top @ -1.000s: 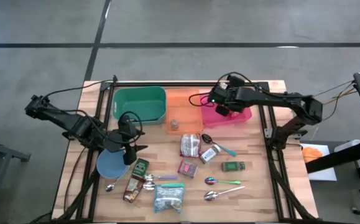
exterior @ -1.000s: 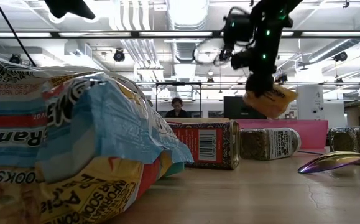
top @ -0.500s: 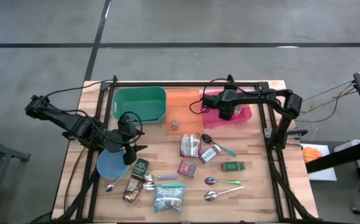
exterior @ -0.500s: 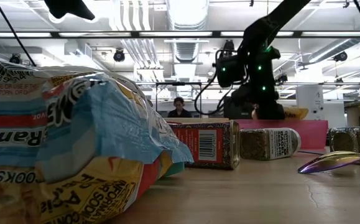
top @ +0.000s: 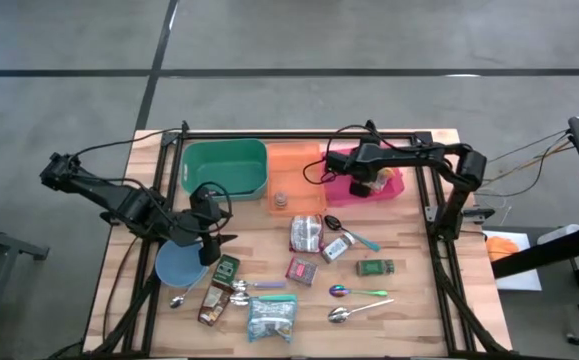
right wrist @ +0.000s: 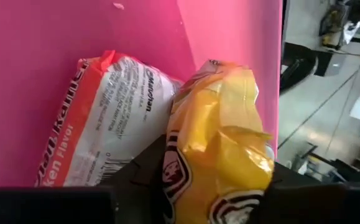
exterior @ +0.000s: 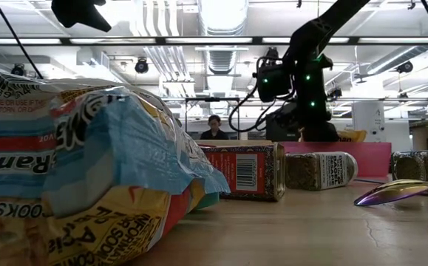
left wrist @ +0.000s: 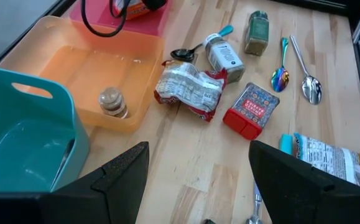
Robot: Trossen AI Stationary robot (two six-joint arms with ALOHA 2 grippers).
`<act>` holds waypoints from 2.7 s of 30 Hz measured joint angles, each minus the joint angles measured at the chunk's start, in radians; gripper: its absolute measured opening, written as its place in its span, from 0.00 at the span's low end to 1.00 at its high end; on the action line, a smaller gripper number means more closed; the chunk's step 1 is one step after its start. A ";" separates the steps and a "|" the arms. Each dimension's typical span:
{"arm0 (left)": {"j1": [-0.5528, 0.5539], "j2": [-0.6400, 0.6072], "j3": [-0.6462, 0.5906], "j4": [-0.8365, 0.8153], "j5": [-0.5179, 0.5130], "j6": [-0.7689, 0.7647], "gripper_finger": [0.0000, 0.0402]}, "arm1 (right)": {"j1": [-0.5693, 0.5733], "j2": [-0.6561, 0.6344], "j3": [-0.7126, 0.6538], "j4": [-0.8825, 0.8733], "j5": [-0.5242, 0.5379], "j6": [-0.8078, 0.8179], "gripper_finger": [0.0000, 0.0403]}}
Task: Pick & Place Food Item
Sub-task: Put the yellow noodle pack into the pink bin, then put the blue spoon into the green bin
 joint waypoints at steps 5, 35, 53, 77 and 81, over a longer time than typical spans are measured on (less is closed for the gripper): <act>0.000 0.000 0.000 0.005 0.000 0.000 0.69 | 0.000 -0.005 0.000 0.001 -0.019 0.008 0.33; 0.019 -0.005 -0.105 0.214 -0.097 0.113 0.69 | 0.000 -0.080 -0.019 -0.007 -0.180 0.173 0.47; 0.019 -0.004 -0.105 0.205 -0.096 0.114 0.69 | 0.000 -0.087 -0.015 -0.053 -0.187 0.191 0.76; 0.019 -0.004 -0.105 0.187 -0.040 0.116 0.70 | 0.278 -0.410 -0.008 -0.081 -0.426 0.381 0.76; 0.019 -0.004 -0.105 0.187 -0.040 0.114 0.70 | 0.407 -0.421 -0.016 -0.083 -0.435 0.403 0.76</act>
